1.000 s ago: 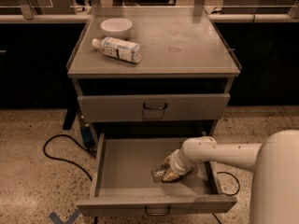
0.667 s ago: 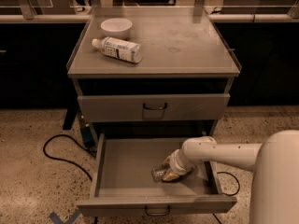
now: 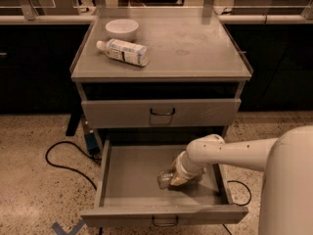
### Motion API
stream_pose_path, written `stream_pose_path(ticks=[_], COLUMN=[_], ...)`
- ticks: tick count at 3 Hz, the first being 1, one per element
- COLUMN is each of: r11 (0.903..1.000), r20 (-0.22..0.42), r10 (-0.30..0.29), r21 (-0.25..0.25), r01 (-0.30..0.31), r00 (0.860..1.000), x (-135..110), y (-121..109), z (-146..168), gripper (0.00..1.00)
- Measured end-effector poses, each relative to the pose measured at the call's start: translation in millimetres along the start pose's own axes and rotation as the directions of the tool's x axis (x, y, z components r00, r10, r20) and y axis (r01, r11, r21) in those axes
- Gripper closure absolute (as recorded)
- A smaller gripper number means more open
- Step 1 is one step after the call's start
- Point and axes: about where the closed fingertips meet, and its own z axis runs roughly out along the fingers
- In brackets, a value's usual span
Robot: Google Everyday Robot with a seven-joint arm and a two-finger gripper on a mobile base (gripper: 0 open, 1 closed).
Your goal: Pick water bottle from middle drawer and place on counter
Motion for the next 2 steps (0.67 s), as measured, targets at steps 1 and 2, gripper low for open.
stream_pose_path(ticks=[1, 2], r11=[0.9999, 0.9942], r20=[-0.109, -0.215], r10=[0.003, 0.003], r21=[0.017, 0.106], r01=[-0.001, 0.02], r00=[0.994, 0.977], x=[-25.6, -65.9], y=[-10.3, -46.1], z=[-57.4, -168.1], gripper=[1.0, 1.0])
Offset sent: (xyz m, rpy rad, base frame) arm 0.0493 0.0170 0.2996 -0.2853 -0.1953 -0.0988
